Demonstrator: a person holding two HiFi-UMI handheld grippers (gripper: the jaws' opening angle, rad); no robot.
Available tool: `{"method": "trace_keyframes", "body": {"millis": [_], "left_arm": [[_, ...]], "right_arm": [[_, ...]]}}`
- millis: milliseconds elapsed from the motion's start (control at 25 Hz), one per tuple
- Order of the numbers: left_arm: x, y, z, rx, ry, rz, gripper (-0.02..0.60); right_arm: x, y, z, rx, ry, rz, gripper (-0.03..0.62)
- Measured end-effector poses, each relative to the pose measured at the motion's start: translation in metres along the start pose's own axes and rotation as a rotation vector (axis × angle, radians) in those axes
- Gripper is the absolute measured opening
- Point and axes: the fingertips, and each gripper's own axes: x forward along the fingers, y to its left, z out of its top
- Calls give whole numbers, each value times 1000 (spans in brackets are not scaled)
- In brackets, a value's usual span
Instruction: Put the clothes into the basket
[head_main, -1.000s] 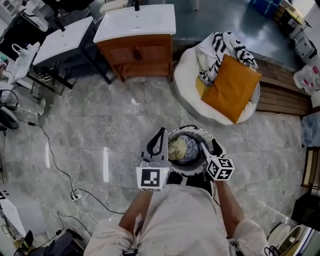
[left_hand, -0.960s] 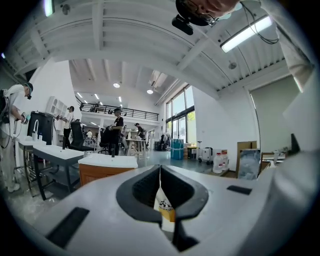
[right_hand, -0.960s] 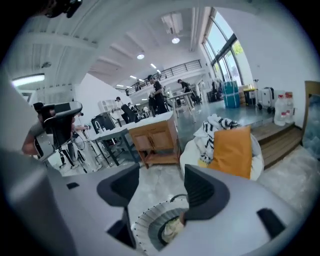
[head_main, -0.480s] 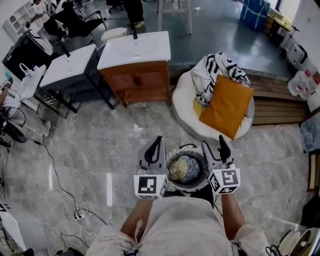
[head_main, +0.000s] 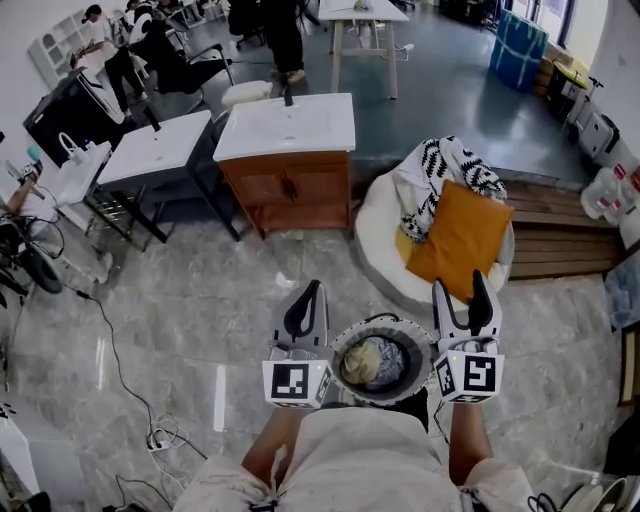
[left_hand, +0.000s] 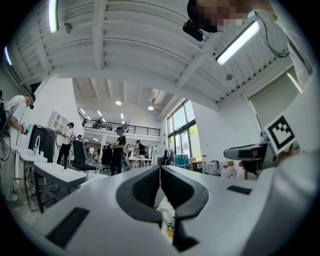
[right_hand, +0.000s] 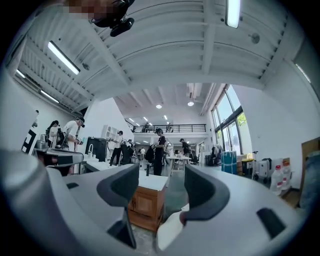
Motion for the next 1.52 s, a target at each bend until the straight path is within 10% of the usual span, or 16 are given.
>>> {"method": "trace_keyframes", "body": {"millis": [480,760,1520], "left_arm": [[5,4,13,16,-23,15,8],[11,4,12,15,-17,17,8],[18,3,1,33,-7,13,8]], "right_arm": [[-1,-15,0,-23,7,-35,204],[2,-18,-1,-25,3,-53,-8],[14,-12,-10,-39,34,-14,-12]]}}
